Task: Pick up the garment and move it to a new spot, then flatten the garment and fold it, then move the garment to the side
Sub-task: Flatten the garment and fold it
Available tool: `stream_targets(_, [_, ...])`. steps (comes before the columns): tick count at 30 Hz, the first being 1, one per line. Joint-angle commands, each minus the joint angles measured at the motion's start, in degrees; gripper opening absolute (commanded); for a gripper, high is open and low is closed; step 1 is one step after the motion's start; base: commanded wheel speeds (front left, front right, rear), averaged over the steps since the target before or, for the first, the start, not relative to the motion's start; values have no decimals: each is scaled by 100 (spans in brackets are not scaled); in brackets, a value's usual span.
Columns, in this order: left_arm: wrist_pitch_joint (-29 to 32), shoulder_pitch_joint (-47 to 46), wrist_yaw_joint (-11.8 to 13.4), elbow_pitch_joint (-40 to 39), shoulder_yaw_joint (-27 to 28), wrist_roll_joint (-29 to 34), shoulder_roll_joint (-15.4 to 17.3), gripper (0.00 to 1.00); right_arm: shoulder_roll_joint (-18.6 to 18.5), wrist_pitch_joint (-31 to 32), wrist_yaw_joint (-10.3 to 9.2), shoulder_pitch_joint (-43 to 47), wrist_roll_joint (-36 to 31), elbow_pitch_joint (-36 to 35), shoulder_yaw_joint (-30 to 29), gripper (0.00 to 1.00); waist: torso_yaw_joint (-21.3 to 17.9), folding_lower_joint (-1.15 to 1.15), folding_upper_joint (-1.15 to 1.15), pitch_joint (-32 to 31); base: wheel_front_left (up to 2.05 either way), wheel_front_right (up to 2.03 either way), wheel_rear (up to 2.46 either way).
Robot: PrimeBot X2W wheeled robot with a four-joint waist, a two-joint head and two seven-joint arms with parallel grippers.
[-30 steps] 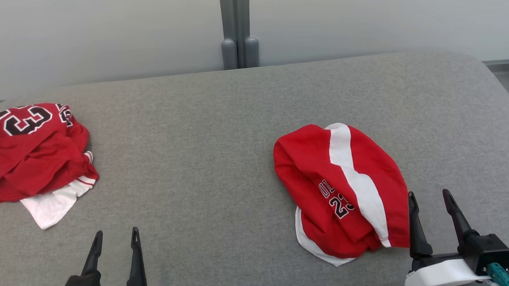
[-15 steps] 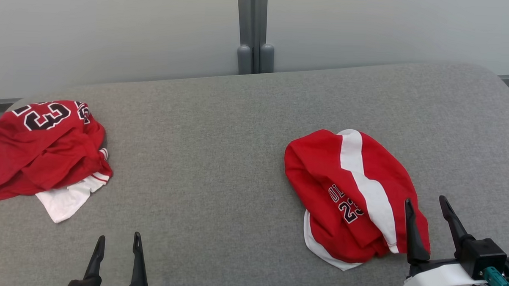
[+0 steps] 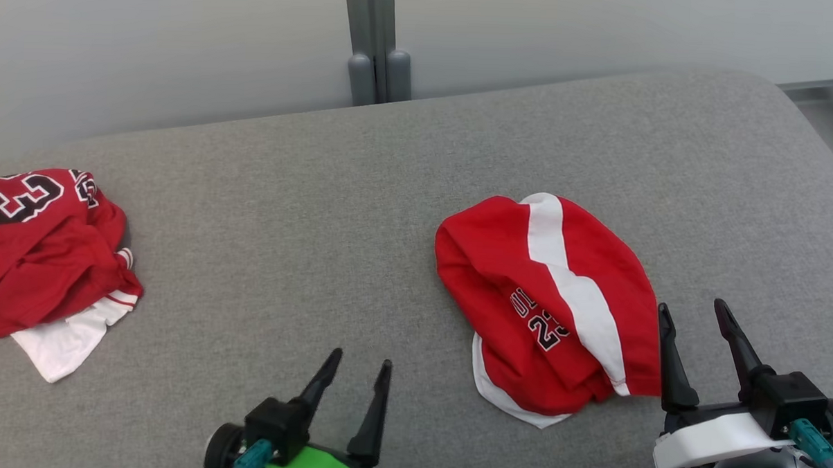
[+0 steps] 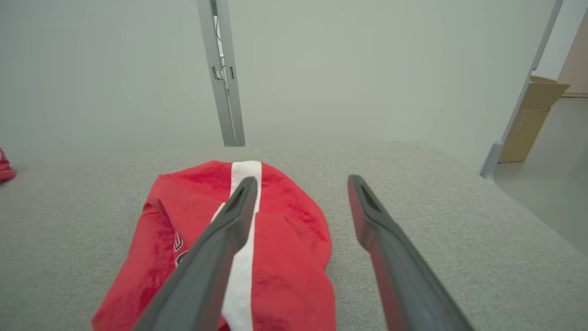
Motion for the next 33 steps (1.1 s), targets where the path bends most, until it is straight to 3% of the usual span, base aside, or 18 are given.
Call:
stream_targets(1, [43, -191, -36, 86, -140, -163, 17, 100, -8, -18, -6, -89, 19, -26, 12, 100, -193, 0, 0, 191, 0, 0, 0])
stream_targets(11, [688, -1476, -155, 932, -2077, -1730, 28, 100, -7, -18, -6, -347, 174, 51, 173, 100, -911, 0, 0, 555, 0, 0, 0])
stream_targets(22, [587, -2201, 518, 1918, -2846, -2507, 24, 100, -7, -18, -6, -453, 264, 59, 260, 100, -1360, 0, 0, 733, 0, 0, 0])
stream_targets(23, [590, -2250, 539, 1978, -2901, -2587, 24, 93, -7, -19, -6, -458, 267, 62, 260, 100, -1372, 0, 0, 741, 0, 0, 0])
stream_targets(24, [535, -2333, 587, 2033, -2943, -2664, 25, 16, -7, -18, -6, -461, 273, 67, 260, 100, -1384, 0, 0, 751, 0, 0, 0])
stream_targets(25, [481, -2419, 627, 2095, -2989, -2715, 25, 0, -7, -18, -6, -461, 282, 75, 267, 100, -1393, 0, 0, 758, 0, 0, 0])
stream_targets(33, [82, -2867, 795, 2093, -2695, -3254, 29, 0, -9, -18, -6, -415, 366, 102, 249, 100, -1325, 0, 0, 714, 0, 0, 0])
